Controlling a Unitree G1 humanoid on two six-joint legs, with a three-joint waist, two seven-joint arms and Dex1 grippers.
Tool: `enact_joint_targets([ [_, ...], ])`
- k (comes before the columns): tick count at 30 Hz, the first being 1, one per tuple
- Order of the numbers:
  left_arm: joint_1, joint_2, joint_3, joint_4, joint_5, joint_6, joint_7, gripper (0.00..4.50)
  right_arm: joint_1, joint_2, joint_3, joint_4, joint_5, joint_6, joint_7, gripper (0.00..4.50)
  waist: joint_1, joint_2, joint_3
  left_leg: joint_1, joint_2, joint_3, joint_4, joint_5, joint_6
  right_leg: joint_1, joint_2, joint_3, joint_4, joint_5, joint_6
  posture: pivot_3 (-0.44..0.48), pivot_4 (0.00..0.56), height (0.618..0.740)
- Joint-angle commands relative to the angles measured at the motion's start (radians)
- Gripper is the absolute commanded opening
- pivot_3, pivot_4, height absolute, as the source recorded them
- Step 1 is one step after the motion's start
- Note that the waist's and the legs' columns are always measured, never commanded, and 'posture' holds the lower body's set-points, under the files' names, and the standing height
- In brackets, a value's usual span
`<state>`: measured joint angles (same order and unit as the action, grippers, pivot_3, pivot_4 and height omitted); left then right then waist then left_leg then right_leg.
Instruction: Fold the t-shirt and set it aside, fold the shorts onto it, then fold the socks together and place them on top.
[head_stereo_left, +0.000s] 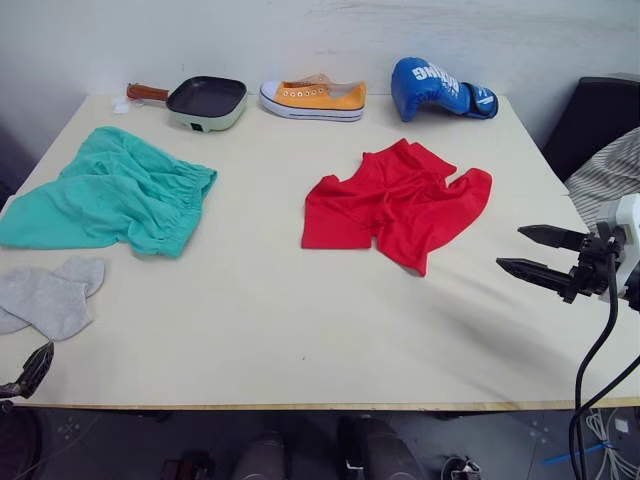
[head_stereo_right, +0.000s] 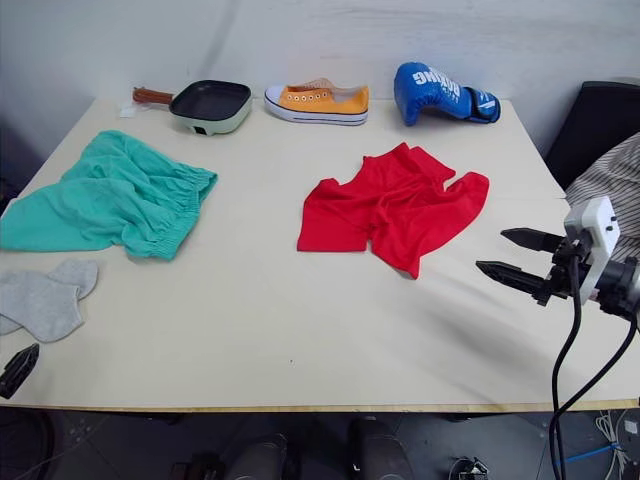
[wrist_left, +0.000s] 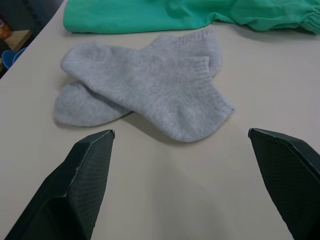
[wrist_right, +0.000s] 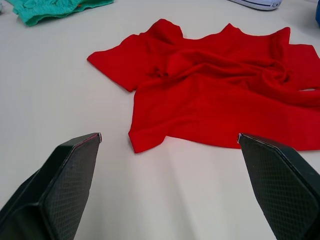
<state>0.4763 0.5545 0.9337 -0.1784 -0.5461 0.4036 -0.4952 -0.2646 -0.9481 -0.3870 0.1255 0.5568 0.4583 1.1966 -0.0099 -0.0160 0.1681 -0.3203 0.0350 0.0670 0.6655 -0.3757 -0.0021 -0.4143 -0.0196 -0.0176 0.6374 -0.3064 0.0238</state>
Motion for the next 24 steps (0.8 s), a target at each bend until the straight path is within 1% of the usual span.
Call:
enact_joint_targets([
  [1, 0.014, 0.000, 0.036, -0.005, 0.010, -0.034, 0.009, 4.50, -0.024, -0.015, -0.005, -0.002, 0.002, -0.019, 0.009, 4.46, 0.000, 0.000, 0.000, 0.000, 0.000, 0.000, 0.000, 0.000, 0.000, 0.000, 0.000, 0.000, 0.000, 0.000, 0.000, 0.000, 0.150, 0.740],
  [3, -0.003, -0.007, 0.043, 0.004, -0.013, -0.028, 0.016, 4.50, -0.031, -0.014, -0.002, 0.002, 0.001, -0.023, 0.009, 4.46, -0.001, 0.000, 0.000, 0.000, 0.000, 0.000, 0.000, 0.000, 0.000, 0.000, 0.000, 0.000, 0.000, 0.000, 0.000, 0.000, 0.150, 0.740],
  [12, -0.005, 0.005, 0.050, 0.014, -0.013, -0.030, 0.018, 4.50, -0.031, -0.006, 0.001, 0.002, 0.004, -0.031, 0.005, 4.46, -0.002, 0.000, 0.000, 0.000, 0.000, 0.000, -0.001, 0.000, 0.000, 0.000, 0.000, 0.000, 0.000, 0.000, -0.001, 0.000, 0.150, 0.740],
  [17, -0.007, 0.011, 0.036, -0.012, -0.013, -0.027, 0.012, 4.50, -0.037, -0.010, 0.002, 0.001, 0.004, -0.031, 0.005, 4.46, -0.003, 0.000, 0.000, 0.000, 0.000, 0.000, -0.001, 0.000, 0.000, -0.001, 0.000, 0.000, 0.000, -0.001, -0.001, 0.000, 0.150, 0.740],
  [19, -0.016, 0.025, 0.013, -0.039, -0.015, -0.020, -0.001, 4.50, -0.036, -0.009, 0.007, -0.019, 0.002, -0.034, 0.001, 4.46, -0.002, 0.000, 0.000, 0.000, 0.000, 0.000, -0.001, 0.000, 0.000, -0.001, 0.000, 0.000, 0.000, -0.001, -0.001, 0.000, 0.150, 0.740],
  [21, -0.034, 0.058, -0.042, -0.095, -0.022, -0.005, -0.044, 4.50, -0.032, -0.008, 0.019, -0.073, 0.011, -0.014, -0.008, 4.46, 0.000, 0.000, 0.000, 0.000, 0.000, 0.000, -0.001, 0.000, 0.000, -0.001, 0.000, 0.000, 0.000, -0.001, -0.001, 0.000, 0.150, 0.740],
  [24, -0.065, 0.145, -0.179, -0.182, 0.002, -0.005, -0.141, 4.50, -0.017, 0.007, 0.053, -0.173, 0.014, 0.016, -0.043, 4.46, 0.006, 0.001, 0.000, 0.000, 0.000, -0.001, -0.001, 0.000, -0.001, -0.001, 0.000, 0.000, 0.000, -0.001, -0.001, 0.000, 0.150, 0.740],
])
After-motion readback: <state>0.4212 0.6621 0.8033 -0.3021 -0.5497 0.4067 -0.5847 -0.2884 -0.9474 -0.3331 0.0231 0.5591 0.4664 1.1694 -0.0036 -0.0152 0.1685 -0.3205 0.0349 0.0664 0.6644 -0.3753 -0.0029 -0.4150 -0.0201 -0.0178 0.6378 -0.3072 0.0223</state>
